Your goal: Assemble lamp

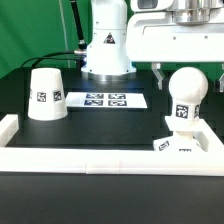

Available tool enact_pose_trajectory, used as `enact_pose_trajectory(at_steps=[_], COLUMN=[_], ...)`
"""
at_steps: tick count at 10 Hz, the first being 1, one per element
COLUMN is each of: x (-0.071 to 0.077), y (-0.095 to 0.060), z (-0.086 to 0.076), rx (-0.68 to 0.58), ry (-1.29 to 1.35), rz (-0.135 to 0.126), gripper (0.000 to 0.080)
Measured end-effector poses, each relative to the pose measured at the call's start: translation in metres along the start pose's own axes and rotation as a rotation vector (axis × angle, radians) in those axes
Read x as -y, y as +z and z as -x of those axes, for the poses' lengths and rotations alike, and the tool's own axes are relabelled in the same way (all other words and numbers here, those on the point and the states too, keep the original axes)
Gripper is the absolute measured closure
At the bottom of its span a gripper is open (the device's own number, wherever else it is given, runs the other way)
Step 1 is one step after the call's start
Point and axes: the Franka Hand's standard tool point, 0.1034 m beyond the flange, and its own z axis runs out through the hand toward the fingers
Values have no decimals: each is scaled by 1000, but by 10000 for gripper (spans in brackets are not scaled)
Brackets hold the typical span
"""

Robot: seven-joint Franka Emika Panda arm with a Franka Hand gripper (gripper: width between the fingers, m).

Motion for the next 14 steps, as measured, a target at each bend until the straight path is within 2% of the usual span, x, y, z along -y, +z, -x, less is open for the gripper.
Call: enact_pose_trajectory(at_steps=[2, 7, 14], x=[-1, -2, -4], y=[0, 0, 0], z=[-1, -1, -5], rx=[-4, -2, 12], ry=[-210, -629, -1015], rz=[12, 24, 43], gripper=[101, 101, 101])
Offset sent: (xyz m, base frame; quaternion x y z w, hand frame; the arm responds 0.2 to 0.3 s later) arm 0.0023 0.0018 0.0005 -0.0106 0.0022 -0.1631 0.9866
